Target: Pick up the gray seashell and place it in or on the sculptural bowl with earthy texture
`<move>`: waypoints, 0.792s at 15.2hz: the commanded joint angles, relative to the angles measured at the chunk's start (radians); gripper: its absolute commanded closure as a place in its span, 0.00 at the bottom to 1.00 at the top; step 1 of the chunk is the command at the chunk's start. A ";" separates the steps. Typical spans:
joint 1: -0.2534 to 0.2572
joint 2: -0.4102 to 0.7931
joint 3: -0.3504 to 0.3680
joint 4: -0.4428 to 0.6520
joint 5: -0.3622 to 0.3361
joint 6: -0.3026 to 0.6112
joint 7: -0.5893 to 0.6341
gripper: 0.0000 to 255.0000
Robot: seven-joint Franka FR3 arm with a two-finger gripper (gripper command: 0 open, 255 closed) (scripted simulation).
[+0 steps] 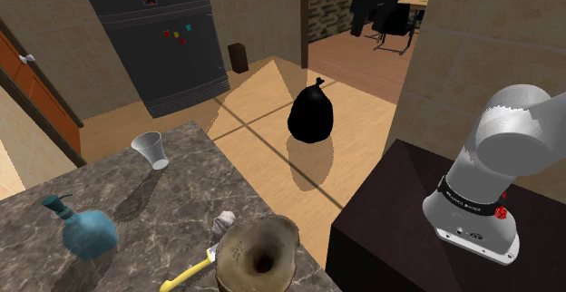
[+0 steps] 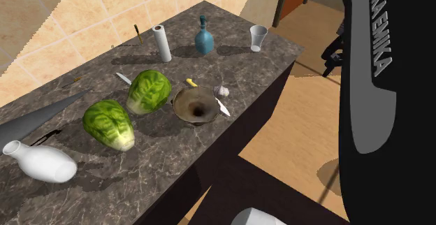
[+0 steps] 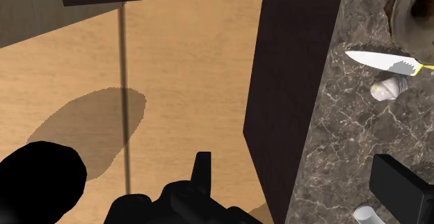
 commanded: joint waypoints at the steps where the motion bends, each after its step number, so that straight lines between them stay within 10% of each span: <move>1: 0.000 0.000 0.000 0.000 0.000 0.000 0.000 0.00; 12: 0.017 0.103 0.252 -0.157 0.108 0.265 0.274 0.00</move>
